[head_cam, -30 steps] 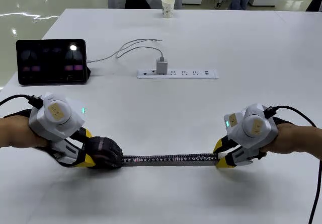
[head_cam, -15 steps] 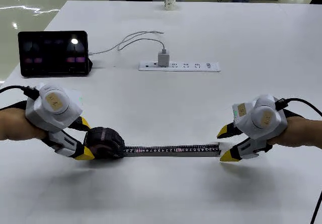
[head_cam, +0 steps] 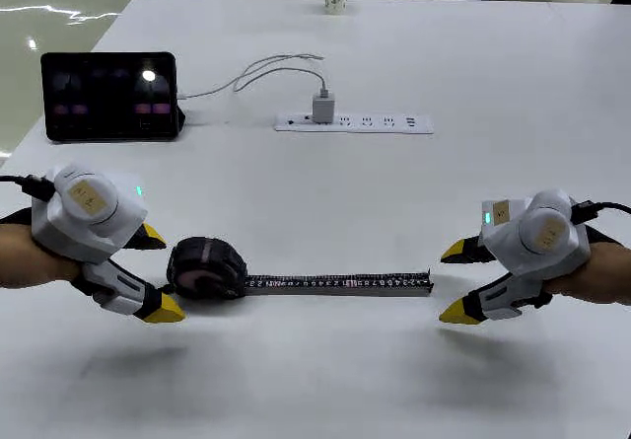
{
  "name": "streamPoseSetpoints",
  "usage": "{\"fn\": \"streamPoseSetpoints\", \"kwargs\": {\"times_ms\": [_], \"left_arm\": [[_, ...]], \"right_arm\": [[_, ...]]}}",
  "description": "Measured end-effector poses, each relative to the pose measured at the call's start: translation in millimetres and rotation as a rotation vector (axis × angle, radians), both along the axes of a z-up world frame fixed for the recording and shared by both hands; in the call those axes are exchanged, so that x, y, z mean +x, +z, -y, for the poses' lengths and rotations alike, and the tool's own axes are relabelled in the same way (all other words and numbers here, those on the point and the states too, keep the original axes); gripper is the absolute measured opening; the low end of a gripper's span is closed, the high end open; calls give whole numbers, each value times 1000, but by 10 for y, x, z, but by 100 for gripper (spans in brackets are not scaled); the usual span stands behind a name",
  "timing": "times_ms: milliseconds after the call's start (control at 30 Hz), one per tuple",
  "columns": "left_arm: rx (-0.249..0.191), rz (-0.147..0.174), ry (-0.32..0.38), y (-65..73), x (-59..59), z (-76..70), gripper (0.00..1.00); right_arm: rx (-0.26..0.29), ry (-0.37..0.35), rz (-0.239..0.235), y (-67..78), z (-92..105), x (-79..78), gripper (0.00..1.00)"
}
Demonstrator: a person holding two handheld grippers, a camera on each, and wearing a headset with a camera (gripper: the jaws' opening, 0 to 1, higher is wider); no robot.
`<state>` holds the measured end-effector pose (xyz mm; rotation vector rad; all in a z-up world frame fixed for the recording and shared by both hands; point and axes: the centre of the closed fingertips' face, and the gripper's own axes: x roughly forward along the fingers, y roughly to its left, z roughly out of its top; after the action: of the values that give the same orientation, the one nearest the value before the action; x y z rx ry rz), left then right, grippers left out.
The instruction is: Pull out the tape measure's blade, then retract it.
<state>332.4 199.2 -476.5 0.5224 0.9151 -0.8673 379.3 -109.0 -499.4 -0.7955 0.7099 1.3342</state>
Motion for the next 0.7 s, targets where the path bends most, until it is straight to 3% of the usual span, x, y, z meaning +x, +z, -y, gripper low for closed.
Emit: {"fn": "streamPoseSetpoints", "kwargs": {"times_ms": [433, 700], "left_arm": [[-79, 50, 121, 111, -127, -2, 71], [-139, 77, 187, 138, -255, 83, 74]], "right_arm": [[73, -111, -6, 101, 4, -168, 56], [133, -181, -9, 159, -21, -263, 63]]}}
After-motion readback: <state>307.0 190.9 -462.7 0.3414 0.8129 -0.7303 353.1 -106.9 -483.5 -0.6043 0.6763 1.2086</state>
